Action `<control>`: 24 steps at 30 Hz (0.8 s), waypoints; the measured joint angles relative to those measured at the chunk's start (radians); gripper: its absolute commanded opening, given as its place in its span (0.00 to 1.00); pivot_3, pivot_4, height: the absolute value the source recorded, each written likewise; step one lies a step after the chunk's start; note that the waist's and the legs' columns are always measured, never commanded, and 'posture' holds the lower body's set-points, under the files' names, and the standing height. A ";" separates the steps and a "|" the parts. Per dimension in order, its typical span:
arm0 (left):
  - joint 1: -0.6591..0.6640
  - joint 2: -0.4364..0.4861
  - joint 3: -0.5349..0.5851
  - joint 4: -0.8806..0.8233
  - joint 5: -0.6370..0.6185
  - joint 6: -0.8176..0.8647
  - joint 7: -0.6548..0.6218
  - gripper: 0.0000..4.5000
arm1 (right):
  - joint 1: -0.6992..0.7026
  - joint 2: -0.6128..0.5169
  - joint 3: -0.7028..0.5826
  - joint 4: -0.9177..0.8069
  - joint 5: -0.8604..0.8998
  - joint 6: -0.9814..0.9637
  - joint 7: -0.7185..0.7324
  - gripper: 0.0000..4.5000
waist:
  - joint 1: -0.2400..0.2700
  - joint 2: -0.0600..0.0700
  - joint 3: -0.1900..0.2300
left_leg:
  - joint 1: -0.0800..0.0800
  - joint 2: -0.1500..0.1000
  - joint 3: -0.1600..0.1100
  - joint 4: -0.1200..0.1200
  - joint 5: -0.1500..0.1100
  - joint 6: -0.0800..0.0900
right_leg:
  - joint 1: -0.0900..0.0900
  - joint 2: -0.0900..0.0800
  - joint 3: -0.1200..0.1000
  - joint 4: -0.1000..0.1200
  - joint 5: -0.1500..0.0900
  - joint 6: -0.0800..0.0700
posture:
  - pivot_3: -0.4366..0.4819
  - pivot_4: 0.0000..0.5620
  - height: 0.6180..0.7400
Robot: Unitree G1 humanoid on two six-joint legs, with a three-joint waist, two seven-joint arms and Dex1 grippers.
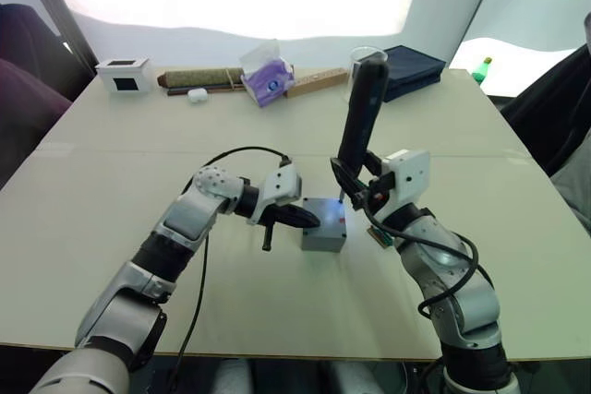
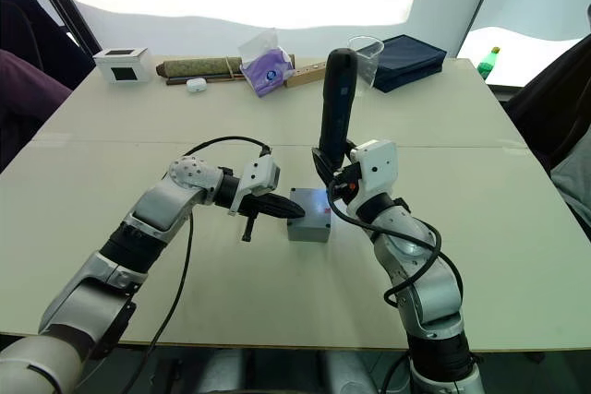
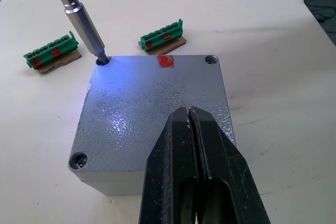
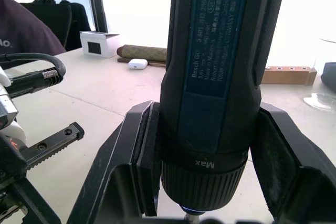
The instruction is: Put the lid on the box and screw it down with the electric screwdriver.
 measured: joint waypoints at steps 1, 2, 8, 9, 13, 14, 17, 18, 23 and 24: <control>0.000 0.000 0.000 0.000 0.000 0.000 0.000 0.00 | 0.000 0.000 0.000 0.000 0.000 0.000 0.000 0.46 | 0.000 0.000 0.000 | 0.000 0.000 0.000 0.000 0.000 0.000 | 0.000 0.000 0.000 0.000 0.000 0.000 | 0.48 0.27 1.00; 0.000 0.000 0.000 0.000 0.000 0.000 0.000 0.00 | 0.000 0.000 0.000 0.000 0.000 0.000 0.002 0.46 | 0.000 0.000 0.000 | 0.000 0.000 0.000 0.000 0.000 0.000 | 0.000 0.000 0.000 0.000 0.000 0.000 | 0.48 0.27 1.00; 0.000 -0.002 0.000 0.000 0.000 0.000 0.001 0.00 | 0.002 -0.009 0.000 -0.006 0.000 0.000 0.012 0.46 | 0.000 0.000 0.000 | 0.000 0.000 0.000 -0.001 0.000 0.000 | 0.000 0.000 0.000 -0.001 0.000 0.000 | 0.48 0.27 1.00; 0.000 -0.005 0.000 0.000 0.000 0.000 0.003 0.00 | 0.001 -0.018 -0.001 -0.012 0.001 0.003 0.018 0.46 | 0.000 0.000 0.000 | 0.000 0.000 0.000 -0.001 0.000 0.000 | 0.000 0.000 0.000 -0.002 0.000 0.000 | 0.48 0.27 1.00; 0.002 -0.016 0.006 -0.001 -0.004 0.009 0.005 0.00 | -0.071 -0.090 -0.040 -0.046 0.047 0.107 0.052 0.46 | 0.001 0.001 0.003 | -0.001 0.000 0.000 -0.002 0.000 0.000 | -0.001 -0.001 0.000 -0.002 0.000 0.000 | 0.48 0.27 1.00; 0.003 -0.018 0.010 -0.002 -0.008 0.014 0.005 0.00 | -0.104 -0.110 -0.054 -0.048 0.074 0.157 0.057 0.46 | 0.001 0.003 0.005 | -0.002 0.000 0.000 -0.002 0.000 0.000 | -0.002 -0.001 0.000 -0.002 0.000 0.000 | 0.48 0.27 1.00; 0.008 -0.027 0.029 0.000 -0.029 0.024 0.004 0.00 | -0.231 -0.162 -0.143 -0.066 0.180 0.302 0.057 0.46 | 0.003 0.008 0.010 | -0.008 -0.001 0.001 -0.001 0.000 0.000 | -0.007 -0.001 0.001 -0.002 0.000 0.000 | 0.48 0.27 1.00; 0.009 -0.036 0.040 0.004 -0.041 0.035 0.007 0.00 | -0.305 -0.178 -0.207 -0.072 0.235 0.364 0.043 0.46 | 0.004 0.010 0.011 | -0.013 -0.001 0.000 0.000 0.000 0.000 | -0.012 -0.001 0.000 -0.002 0.001 0.001 | 0.48 0.27 1.00; 0.008 -0.089 0.102 0.038 -0.110 0.125 0.051 0.00 | -0.603 -0.277 -0.545 -0.052 0.495 0.793 -0.036 0.46 | 0.011 0.011 0.012 | -0.020 0.000 -0.001 0.001 0.000 0.000 | -0.018 -0.001 -0.001 -0.001 0.000 0.000 | 0.48 0.27 1.00; 0.007 -0.091 0.129 0.037 -0.136 0.157 0.054 0.00 | -0.660 -0.325 -0.620 0.009 0.541 0.960 -0.039 0.46 | 0.011 0.011 0.012 | -0.020 0.000 0.000 -0.001 0.000 0.000 | -0.019 -0.002 -0.001 -0.002 0.000 0.000 | 0.48 0.27 1.00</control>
